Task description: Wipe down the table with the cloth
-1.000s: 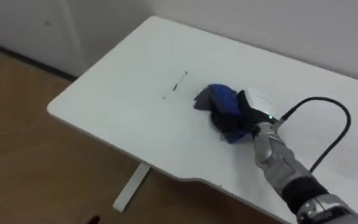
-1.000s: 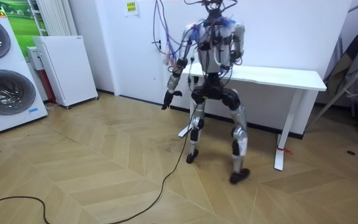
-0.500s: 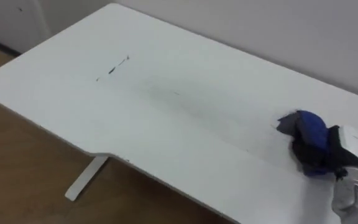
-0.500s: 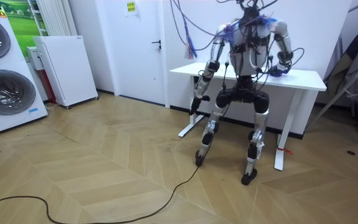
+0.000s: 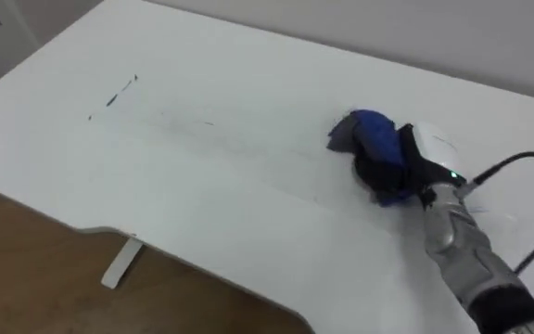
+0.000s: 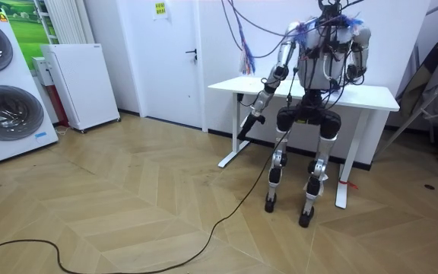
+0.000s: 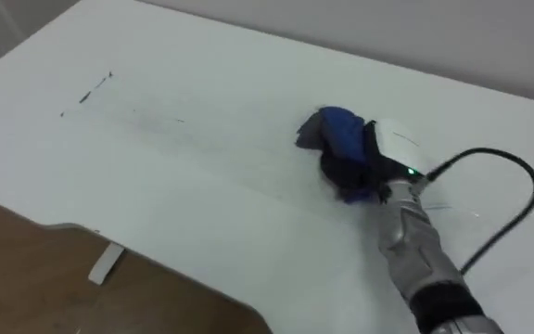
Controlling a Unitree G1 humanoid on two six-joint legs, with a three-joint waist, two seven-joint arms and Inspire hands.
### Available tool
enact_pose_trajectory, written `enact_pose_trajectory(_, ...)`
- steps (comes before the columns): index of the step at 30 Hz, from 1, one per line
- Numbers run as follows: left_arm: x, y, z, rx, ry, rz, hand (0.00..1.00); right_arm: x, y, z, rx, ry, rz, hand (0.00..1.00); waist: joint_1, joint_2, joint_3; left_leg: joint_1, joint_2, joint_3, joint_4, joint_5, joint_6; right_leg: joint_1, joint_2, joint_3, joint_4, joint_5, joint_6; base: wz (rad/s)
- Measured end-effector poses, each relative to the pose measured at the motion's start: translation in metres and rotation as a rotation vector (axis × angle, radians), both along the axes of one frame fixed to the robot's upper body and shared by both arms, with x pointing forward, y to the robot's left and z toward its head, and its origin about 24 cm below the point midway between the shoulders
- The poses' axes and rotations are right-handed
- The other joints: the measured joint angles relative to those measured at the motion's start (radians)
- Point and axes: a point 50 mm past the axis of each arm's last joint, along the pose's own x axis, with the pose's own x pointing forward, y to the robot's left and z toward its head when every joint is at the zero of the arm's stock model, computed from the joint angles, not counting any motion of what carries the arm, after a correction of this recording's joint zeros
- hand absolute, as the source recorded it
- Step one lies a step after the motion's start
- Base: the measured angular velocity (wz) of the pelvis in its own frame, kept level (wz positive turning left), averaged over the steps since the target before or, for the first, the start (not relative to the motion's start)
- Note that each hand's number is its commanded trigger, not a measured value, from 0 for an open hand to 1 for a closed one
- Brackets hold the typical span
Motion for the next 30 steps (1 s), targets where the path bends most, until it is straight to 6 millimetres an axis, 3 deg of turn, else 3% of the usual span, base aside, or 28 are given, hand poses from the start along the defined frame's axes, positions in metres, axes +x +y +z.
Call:
enact_pose_trajectory(2, -0.005, 0.010, 0.003, 0.044, 0.011, 0.001, 0.00, -0.046, -0.034, -0.018, -0.005, 0.035, -0.185, 1.00, -0.040, -0.025, -0.0179, 0.037, -0.004, -0.013, -0.011, 0.001, 0.000, 0.057, 0.003, -0.001, -0.029, 0.009, 0.038, 0.41)
enact_pose_trajectory(5, -0.013, 0.017, 0.005, 0.068, 0.032, 0.029, 0.00, -0.098, -0.067, -0.030, -0.006, 0.103, -0.371, 1.00, -0.071, -0.043, -0.0222, 0.084, -0.010, -0.033, -0.008, -0.002, 0.003, 0.142, 0.012, -0.008, -0.100, 0.025, 0.059, 0.00)
enact_pose_trajectory(7, -0.012, 0.016, 0.004, 0.061, 0.024, 0.024, 0.00, -0.112, -0.081, -0.028, -0.010, 0.121, -0.428, 1.00, -0.070, -0.036, -0.0251, 0.094, -0.006, -0.035, 0.007, -0.017, 0.006, 0.154, 0.013, -0.010, -0.113, 0.028, 0.060, -0.48)
enact_pose_trajectory(8, -0.009, 0.015, 0.004, 0.056, 0.012, 0.023, 0.00, -0.113, -0.086, -0.026, -0.017, 0.125, -0.449, 1.00, -0.068, -0.023, -0.0238, 0.090, 0.005, -0.039, 0.025, -0.038, 0.005, 0.154, 0.018, -0.024, -0.115, 0.031, 0.056, -0.57)
enact_pose_trajectory(12, 0.000, 0.010, 0.002, 0.039, -0.004, -0.007, 0.00, -0.100, -0.081, -0.025, -0.011, 0.123, -0.470, 1.00, -0.062, 0.004, -0.0229, 0.097, 0.023, -0.038, 0.028, -0.066, -0.001, 0.143, 0.034, -0.009, -0.112, 0.040, 0.058, -0.44)
enact_pose_trajectory(13, 0.000, 0.007, 0.001, 0.031, 0.005, -0.022, 0.00, -0.090, -0.075, -0.024, -0.009, 0.129, -0.462, 1.00, -0.044, 0.012, -0.0222, 0.100, 0.023, -0.038, 0.028, -0.067, 0.000, 0.136, 0.040, 0.008, -0.111, 0.044, 0.062, -0.59)
enact_pose_trajectory(15, 0.000, 0.003, -0.001, 0.021, 0.023, -0.035, 0.00, -0.067, -0.057, -0.022, -0.010, 0.135, -0.375, 1.00, -0.011, 0.024, -0.0207, 0.100, 0.026, -0.038, 0.025, -0.066, 0.003, 0.118, 0.040, 0.011, -0.112, 0.059, 0.073, -0.68)
enact_pose_trajectory(17, -0.007, 0.003, -0.002, 0.014, 0.055, -0.025, 0.00, -0.026, -0.014, -0.015, -0.023, 0.122, -0.157, 1.00, 0.031, 0.025, -0.0180, 0.087, 0.028, -0.045, 0.020, -0.062, 0.006, 0.095, 0.038, -0.001, -0.110, 0.082, 0.068, -0.48)
enact_pose_trajectory(20, -0.001, 0.001, -0.002, 0.000, 0.041, -0.032, 0.00, 0.011, 0.028, 0.003, -0.053, 0.066, 0.071, 1.00, 0.053, 0.019, 0.0010, 0.066, 0.016, -0.076, 0.011, -0.044, 0.008, 0.077, 0.032, -0.023, -0.113, 0.088, 0.069, 0.29)
enact_pose_trajectory(23, -0.010, 0.001, -0.001, -0.005, 0.061, -0.026, 0.00, 0.031, 0.040, 0.020, -0.036, 0.002, 0.142, 1.00, 0.081, 0.008, -0.0017, 0.062, -0.008, -0.113, -0.021, -0.023, 0.013, 0.075, 0.014, -0.049, -0.117, 0.079, 0.075, 0.49)
enact_pose_trajectory(25, -0.023, 0.002, 0.000, -0.005, 0.090, -0.019, 0.00, 0.030, 0.032, 0.020, -0.048, 0.014, 0.135, 1.00, 0.077, 0.002, -0.0026, 0.064, -0.019, -0.137, -0.025, -0.016, 0.017, 0.092, 0.005, -0.080, -0.129, 0.078, 0.078, 0.48)
enact_pose_trajectory(27, -0.033, 0.005, 0.002, 0.003, 0.113, -0.011, 0.00, 0.016, 0.014, 0.008, -0.077, 0.084, 0.100, 1.00, 0.070, -0.010, -0.0041, 0.061, -0.026, -0.142, -0.026, -0.015, 0.019, 0.104, -0.003, -0.108, -0.130, 0.075, 0.085, 0.58)
enact_pose_trajectory(29, -0.044, 0.009, 0.003, 0.009, 0.139, 0.020, 0.00, -0.014, -0.011, -0.005, -0.043, 0.110, 0.010, 1.00, 0.031, -0.028, -0.0065, 0.062, -0.033, -0.135, -0.029, -0.012, 0.025, 0.124, -0.010, -0.125, -0.134, 0.072, 0.090, 0.58)
enact_pose_trajectory(30, -0.045, 0.010, 0.004, 0.010, 0.140, 0.027, 0.00, -0.019, -0.017, -0.007, -0.044, 0.117, -0.008, 1.00, 0.025, -0.030, -0.0064, 0.067, -0.033, -0.132, -0.030, -0.012, 0.025, 0.131, -0.010, -0.126, -0.135, 0.072, 0.090, 0.32)
